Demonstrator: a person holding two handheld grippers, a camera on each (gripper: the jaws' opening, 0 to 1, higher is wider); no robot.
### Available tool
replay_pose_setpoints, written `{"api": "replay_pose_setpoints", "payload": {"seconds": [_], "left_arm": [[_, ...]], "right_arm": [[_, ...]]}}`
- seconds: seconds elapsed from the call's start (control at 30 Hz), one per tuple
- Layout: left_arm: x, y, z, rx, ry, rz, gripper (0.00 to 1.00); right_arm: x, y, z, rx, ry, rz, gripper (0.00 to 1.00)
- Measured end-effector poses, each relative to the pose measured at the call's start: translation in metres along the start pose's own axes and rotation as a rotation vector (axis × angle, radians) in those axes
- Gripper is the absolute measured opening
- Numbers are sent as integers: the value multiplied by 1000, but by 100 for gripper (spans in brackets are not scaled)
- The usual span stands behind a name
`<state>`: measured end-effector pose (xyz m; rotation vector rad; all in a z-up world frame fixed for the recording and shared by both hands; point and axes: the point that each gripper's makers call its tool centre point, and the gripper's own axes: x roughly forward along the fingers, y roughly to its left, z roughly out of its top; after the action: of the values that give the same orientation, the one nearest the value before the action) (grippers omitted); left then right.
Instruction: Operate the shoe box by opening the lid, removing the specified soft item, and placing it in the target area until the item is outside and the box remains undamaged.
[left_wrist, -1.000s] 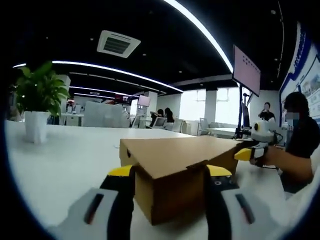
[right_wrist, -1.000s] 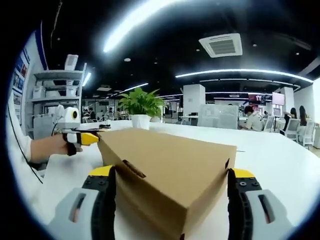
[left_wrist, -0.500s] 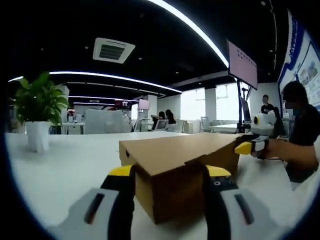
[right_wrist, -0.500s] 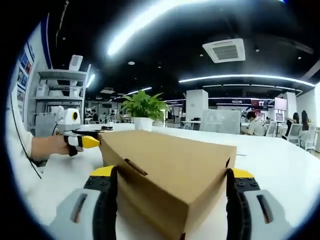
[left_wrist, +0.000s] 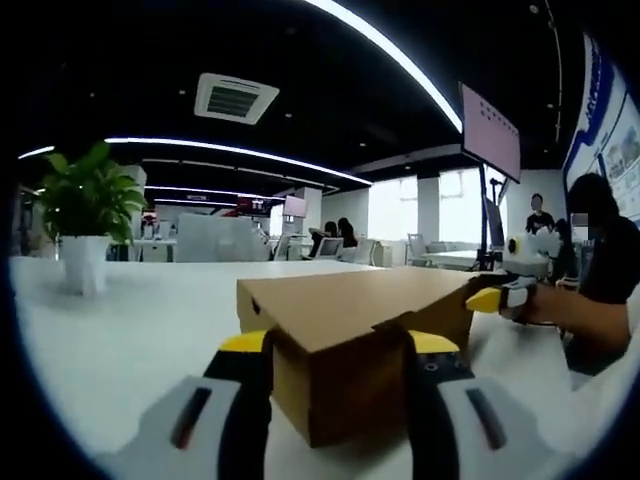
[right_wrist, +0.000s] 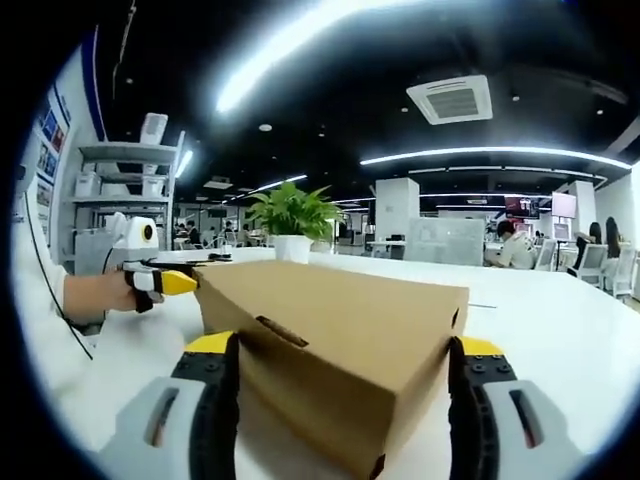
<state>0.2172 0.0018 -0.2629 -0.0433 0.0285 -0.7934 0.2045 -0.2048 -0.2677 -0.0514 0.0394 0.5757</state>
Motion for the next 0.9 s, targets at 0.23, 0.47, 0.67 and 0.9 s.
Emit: {"api": "replay_pose_setpoints", "payload": {"seconds": [0.23, 0.47, 0.67, 0.9], "left_arm": [[-8, -4, -1, 26, 28, 1, 51], [-10, -5, 1, 6, 60, 5, 50], [-17, -10, 0, -7, 51, 23, 50], [-26, -12, 0, -7, 40, 20, 50]], "right_arm": [[-6, 4, -1, 10, -23, -7, 86], [-8, 4, -6, -18, -7, -24, 84], [-11, 10, -6, -15, 10, -25, 83], [-16, 18, -7, -16, 23, -28, 83]]}}
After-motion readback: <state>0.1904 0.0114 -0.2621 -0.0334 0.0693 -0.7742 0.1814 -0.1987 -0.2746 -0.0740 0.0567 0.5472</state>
